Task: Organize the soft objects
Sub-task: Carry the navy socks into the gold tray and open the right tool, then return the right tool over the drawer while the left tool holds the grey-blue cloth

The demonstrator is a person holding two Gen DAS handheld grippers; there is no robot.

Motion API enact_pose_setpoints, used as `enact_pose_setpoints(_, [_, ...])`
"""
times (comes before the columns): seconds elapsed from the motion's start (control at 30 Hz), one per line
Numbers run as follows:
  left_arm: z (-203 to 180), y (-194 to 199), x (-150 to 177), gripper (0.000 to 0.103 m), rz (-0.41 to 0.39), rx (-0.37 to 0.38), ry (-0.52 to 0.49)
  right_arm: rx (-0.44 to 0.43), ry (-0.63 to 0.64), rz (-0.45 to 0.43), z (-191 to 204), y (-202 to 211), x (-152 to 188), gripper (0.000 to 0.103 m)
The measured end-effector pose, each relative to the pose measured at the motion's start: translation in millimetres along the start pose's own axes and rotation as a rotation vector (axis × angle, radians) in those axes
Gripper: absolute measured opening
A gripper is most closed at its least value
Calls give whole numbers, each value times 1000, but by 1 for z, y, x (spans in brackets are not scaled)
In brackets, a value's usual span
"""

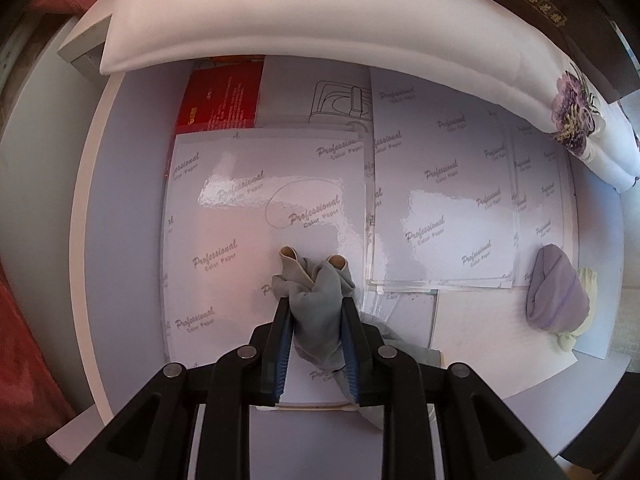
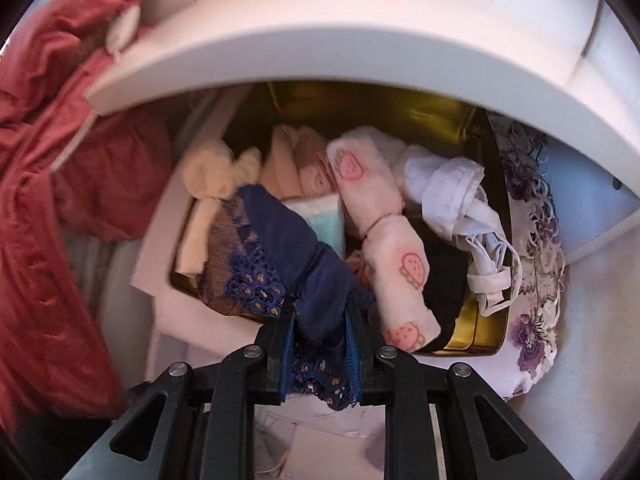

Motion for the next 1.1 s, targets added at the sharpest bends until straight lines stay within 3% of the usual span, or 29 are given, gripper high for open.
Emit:
enact_pose_setpoints(0.37, [2, -2, -1, 24, 10, 22, 15, 68, 1, 6, -9, -27, -3, 22])
enact_pose_setpoints(0.47, [2, -3, -2, 24, 9, 19, 9, 36, -18, -8, -10, -19, -2, 28])
enact_pose_setpoints(0.7, [1, -2, -1, 24, 5, 19, 0, -24, -57, -77, -15, 12, 2, 53])
enact_pose_setpoints(0.9, [2, -2, 0, 24, 6, 26, 5, -31, -71, -127, -25, 40, 17, 61])
enact_pose_setpoints(1.1, [2, -2, -1, 25, 6, 26, -1, -25, -55, -114, -33, 55, 61, 67])
Point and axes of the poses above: each gripper's, at about its wrist camera, not at the fingertips, and y roughly against the way its jaws point, z to its left, x to its underside, the point moved 9 cm from there along -y, roughly the way its jaws point, and after that the axes turned 3 degrees about -z, right-handed, at the moved point
